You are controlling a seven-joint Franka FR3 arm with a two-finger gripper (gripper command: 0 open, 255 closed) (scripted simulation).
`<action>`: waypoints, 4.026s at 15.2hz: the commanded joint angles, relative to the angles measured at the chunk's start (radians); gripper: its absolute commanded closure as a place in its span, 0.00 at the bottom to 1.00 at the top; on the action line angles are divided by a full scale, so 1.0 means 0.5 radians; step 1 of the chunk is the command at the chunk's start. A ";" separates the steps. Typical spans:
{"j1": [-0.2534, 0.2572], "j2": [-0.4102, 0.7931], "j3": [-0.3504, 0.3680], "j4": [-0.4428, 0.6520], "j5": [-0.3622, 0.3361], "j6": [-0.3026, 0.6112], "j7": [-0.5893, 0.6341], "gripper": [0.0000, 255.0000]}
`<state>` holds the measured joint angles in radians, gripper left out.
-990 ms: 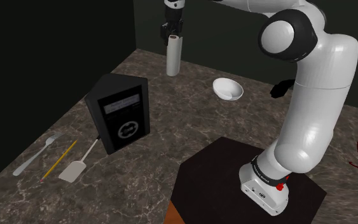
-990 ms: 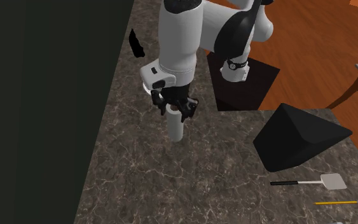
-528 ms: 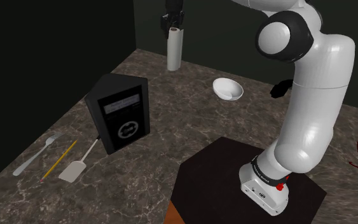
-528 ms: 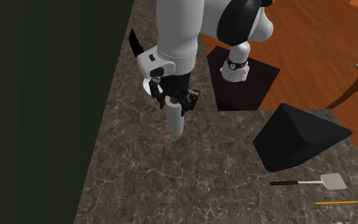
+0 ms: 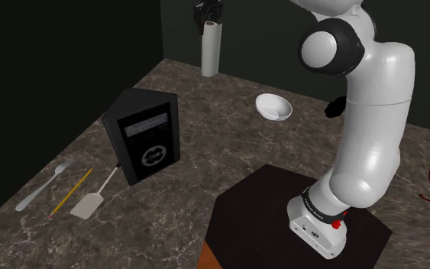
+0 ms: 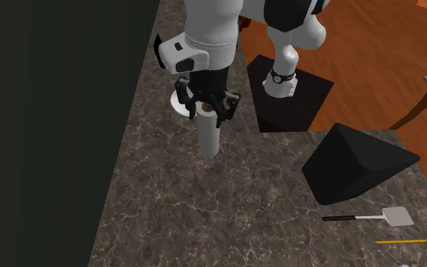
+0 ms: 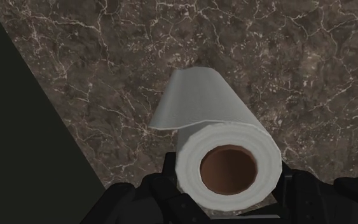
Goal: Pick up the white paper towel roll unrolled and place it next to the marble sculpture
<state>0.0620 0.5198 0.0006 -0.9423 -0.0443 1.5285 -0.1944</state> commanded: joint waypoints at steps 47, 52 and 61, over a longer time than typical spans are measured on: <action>-0.823 -1.464 -0.825 -1.475 -0.044 0.068 -1.637 1.00; -0.913 -1.392 -0.998 -1.358 -0.023 0.024 -1.905 1.00; -1.127 -1.060 -1.350 -0.967 0.172 -0.095 -2.460 1.00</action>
<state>-0.4877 -0.0388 -0.6552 -1.4575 0.0225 1.4906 -1.3911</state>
